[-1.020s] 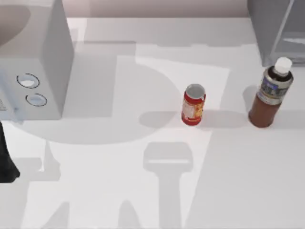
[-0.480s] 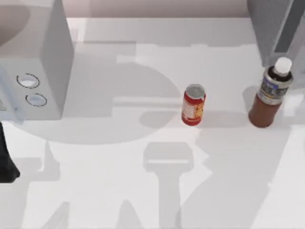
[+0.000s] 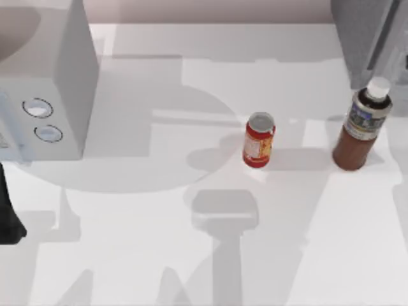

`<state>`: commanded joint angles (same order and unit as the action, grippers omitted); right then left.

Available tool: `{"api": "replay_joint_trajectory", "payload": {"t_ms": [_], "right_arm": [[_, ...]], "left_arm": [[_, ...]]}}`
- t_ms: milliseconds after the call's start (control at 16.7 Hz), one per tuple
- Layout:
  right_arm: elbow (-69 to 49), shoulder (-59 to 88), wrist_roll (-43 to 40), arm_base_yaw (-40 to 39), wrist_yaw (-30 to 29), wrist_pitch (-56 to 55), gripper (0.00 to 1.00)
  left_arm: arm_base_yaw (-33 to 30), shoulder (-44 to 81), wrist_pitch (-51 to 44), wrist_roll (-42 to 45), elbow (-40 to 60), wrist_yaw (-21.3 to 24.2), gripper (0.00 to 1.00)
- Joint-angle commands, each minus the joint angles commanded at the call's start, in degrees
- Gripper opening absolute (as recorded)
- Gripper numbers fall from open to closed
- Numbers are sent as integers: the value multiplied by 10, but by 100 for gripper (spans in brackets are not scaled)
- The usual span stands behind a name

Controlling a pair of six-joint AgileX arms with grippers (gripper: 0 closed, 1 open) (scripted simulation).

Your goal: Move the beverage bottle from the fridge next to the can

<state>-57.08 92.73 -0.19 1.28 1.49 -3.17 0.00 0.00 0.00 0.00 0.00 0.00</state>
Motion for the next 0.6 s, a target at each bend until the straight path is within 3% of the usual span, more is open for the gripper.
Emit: {"api": "replay_joint_trajectory", "payload": {"t_ms": [240, 600], "right_arm": [[-21, 25, -3, 11, -5, 8, 100], [-187, 151, -3, 8, -6, 38, 100]], "left_arm": [[0, 0, 0, 0, 0, 0, 100], [0, 0, 0, 0, 0, 0, 100]]}}
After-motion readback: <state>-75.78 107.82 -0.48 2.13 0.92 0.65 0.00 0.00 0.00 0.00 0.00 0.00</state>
